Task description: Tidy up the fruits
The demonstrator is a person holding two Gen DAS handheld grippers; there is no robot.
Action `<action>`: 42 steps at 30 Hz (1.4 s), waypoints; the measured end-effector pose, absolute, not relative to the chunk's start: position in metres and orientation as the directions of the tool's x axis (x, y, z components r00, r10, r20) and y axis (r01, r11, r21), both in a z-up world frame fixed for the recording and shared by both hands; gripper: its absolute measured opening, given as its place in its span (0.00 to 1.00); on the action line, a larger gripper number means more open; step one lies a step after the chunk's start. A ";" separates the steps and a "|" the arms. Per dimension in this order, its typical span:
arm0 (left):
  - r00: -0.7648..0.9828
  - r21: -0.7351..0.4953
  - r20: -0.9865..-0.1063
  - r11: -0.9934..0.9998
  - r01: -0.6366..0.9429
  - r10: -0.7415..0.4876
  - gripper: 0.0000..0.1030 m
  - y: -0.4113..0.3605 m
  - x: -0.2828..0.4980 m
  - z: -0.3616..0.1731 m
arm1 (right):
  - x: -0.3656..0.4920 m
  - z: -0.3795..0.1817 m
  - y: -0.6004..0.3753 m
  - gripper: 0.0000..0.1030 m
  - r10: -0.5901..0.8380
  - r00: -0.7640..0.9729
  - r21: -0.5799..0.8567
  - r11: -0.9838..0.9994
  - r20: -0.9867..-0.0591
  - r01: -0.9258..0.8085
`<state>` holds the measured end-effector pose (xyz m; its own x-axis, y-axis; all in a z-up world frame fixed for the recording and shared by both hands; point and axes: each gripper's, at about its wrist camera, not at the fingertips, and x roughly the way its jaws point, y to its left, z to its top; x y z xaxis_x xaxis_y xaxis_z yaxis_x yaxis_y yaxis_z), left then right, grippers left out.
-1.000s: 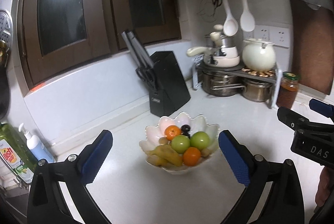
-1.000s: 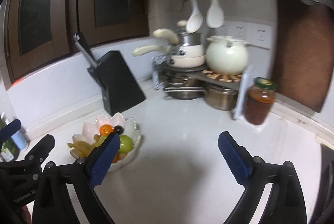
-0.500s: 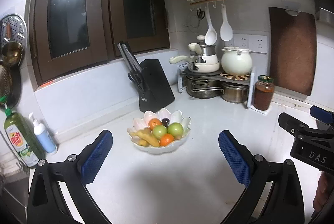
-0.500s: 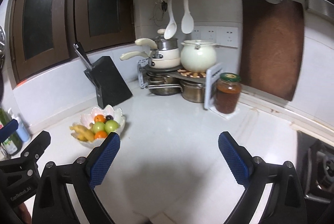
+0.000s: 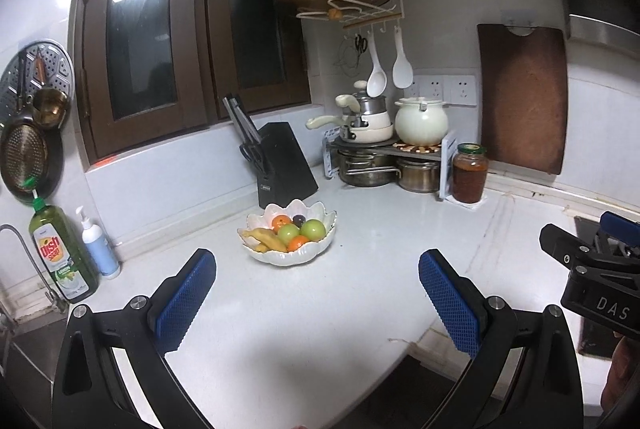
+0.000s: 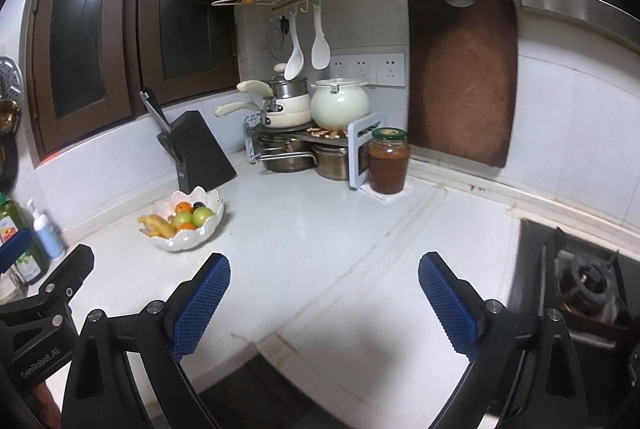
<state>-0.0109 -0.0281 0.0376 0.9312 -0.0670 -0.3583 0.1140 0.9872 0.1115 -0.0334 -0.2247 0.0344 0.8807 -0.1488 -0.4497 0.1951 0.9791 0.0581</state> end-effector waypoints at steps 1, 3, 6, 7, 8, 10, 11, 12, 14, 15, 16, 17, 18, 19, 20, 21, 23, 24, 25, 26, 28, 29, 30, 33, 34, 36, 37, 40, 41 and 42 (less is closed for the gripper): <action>0.933 0.114 -0.353 0.987 0.114 -0.067 1.00 -0.028 -0.019 0.039 | -0.038 0.035 -0.225 0.93 -0.149 0.881 0.059 0.979 -0.449 0.196; 0.935 0.115 -0.347 0.987 0.115 -0.069 1.00 -0.028 -0.028 0.042 | -0.050 0.036 -0.226 0.93 -0.148 0.883 0.062 0.979 -0.445 0.195; 0.939 0.121 -0.337 0.986 0.116 -0.069 1.00 -0.028 -0.044 0.045 | -0.067 0.038 -0.226 0.93 -0.147 0.887 0.065 0.979 -0.437 0.194; 0.940 0.120 -0.333 0.986 0.116 -0.070 1.00 -0.028 -0.050 0.047 | -0.070 0.039 -0.226 0.93 -0.149 0.888 0.064 0.979 -0.434 0.195; 0.941 0.119 -0.332 0.986 0.116 -0.071 1.00 -0.028 -0.053 0.047 | -0.073 0.040 -0.226 0.93 -0.149 0.889 0.065 0.979 -0.433 0.195; 0.942 0.116 -0.326 0.986 0.121 -0.078 1.00 -0.027 -0.062 0.049 | -0.082 0.042 -0.226 0.93 -0.147 0.891 0.067 0.979 -0.429 0.194; 0.943 0.115 -0.324 0.986 0.123 -0.080 1.00 -0.027 -0.065 0.050 | -0.085 0.044 -0.226 0.93 -0.148 0.893 0.066 0.979 -0.426 0.194; 0.943 0.116 -0.322 0.985 0.124 -0.081 1.00 -0.028 -0.069 0.050 | -0.089 0.045 -0.226 0.93 -0.150 0.894 0.065 0.979 -0.422 0.195; 0.945 0.120 -0.317 0.985 0.125 -0.081 1.00 -0.027 -0.075 0.050 | -0.096 0.046 -0.226 0.93 -0.152 0.897 0.064 0.978 -0.416 0.196; 0.946 0.121 -0.314 0.985 0.122 -0.078 1.00 -0.027 -0.078 0.051 | -0.100 0.047 -0.225 0.93 -0.153 0.898 0.064 0.978 -0.413 0.196; 0.947 0.121 -0.312 0.986 0.119 -0.076 1.00 -0.026 -0.081 0.051 | -0.102 0.048 -0.225 0.93 -0.154 0.899 0.063 0.979 -0.411 0.196; 0.948 0.119 -0.310 0.986 0.117 -0.075 1.00 -0.026 -0.083 0.052 | -0.105 0.048 -0.224 0.93 -0.155 0.899 0.060 0.979 -0.409 0.196; 0.948 0.118 -0.310 0.986 0.116 -0.074 1.00 -0.025 -0.084 0.052 | -0.107 0.049 -0.223 0.93 -0.155 0.900 0.060 0.979 -0.407 0.196; 0.948 0.117 -0.309 0.987 0.113 -0.072 1.00 -0.025 -0.086 0.052 | -0.110 0.049 -0.223 0.93 -0.153 0.901 0.062 0.979 -0.405 0.194; 0.948 0.113 -0.310 0.987 0.112 -0.072 1.00 -0.024 -0.087 0.053 | -0.111 0.050 -0.223 0.93 -0.150 0.902 0.065 0.979 -0.405 0.192; 0.947 0.111 -0.311 0.987 0.114 -0.075 1.00 -0.023 -0.089 0.053 | -0.113 0.050 -0.223 0.93 -0.146 0.902 0.069 0.980 -0.406 0.189; 0.947 0.107 -0.313 0.988 0.115 -0.077 1.00 -0.021 -0.093 0.054 | -0.117 0.050 -0.221 0.93 -0.144 0.904 0.071 0.980 -0.403 0.187; 0.947 0.108 -0.311 0.987 0.115 -0.076 1.00 -0.020 -0.095 0.054 | -0.119 0.050 -0.220 0.93 -0.141 0.905 0.073 0.980 -0.402 0.185; 0.948 0.110 -0.310 0.988 0.113 -0.074 1.00 -0.019 -0.096 0.054 | -0.120 0.051 -0.219 0.93 -0.140 0.905 0.074 0.980 -0.403 0.184; 0.948 0.109 -0.310 0.988 0.111 -0.072 1.00 -0.019 -0.097 0.054 | -0.121 0.051 -0.219 0.93 -0.140 0.905 0.074 0.980 -0.403 0.184; 0.949 0.105 -0.307 0.988 0.109 -0.072 1.00 -0.018 -0.099 0.055 | -0.122 0.051 -0.217 0.93 -0.143 0.905 0.072 0.980 -0.401 0.187; 0.950 0.104 -0.306 0.989 0.107 -0.070 1.00 -0.018 -0.100 0.055 | -0.122 0.051 -0.217 0.93 -0.142 0.905 0.071 0.980 -0.402 0.186; 0.950 0.102 -0.305 0.989 0.105 -0.069 1.00 -0.017 -0.100 0.056 | -0.123 0.051 -0.217 0.93 -0.142 0.905 0.070 0.980 -0.401 0.185; 0.950 0.103 -0.304 0.989 0.105 -0.070 1.00 -0.017 -0.101 0.056 | -0.126 0.051 -0.215 0.93 -0.146 0.905 0.067 0.980 -0.399 0.187; 0.951 0.102 -0.302 0.989 0.104 -0.068 1.00 -0.017 -0.102 0.056 | -0.126 0.051 -0.214 0.93 -0.147 0.906 0.065 0.980 -0.398 0.188; 0.951 0.102 -0.303 0.989 0.105 -0.070 1.00 -0.018 -0.102 0.056 | -0.127 0.052 -0.214 0.93 -0.147 0.906 0.068 0.980 -0.396 0.188; 0.951 0.104 -0.303 0.989 0.102 -0.066 1.00 -0.017 -0.102 0.056 | -0.127 0.052 -0.213 0.93 -0.147 0.907 0.068 0.980 -0.396 0.188; 0.949 0.104 -0.309 0.990 0.097 -0.060 1.00 -0.018 -0.102 0.055 | -0.127 0.052 -0.212 0.93 -0.146 0.907 0.066 0.980 -0.395 0.187; 0.949 0.102 -0.311 0.990 0.096 -0.060 1.00 -0.018 -0.102 0.055 | -0.127 0.052 -0.212 0.93 -0.148 0.907 0.064 0.980 -0.395 0.187; 0.948 0.101 -0.313 0.990 0.098 -0.062 1.00 -0.018 -0.102 0.055 | -0.127 0.052 -0.212 0.93 -0.147 0.907 0.065 0.980 -0.394 0.187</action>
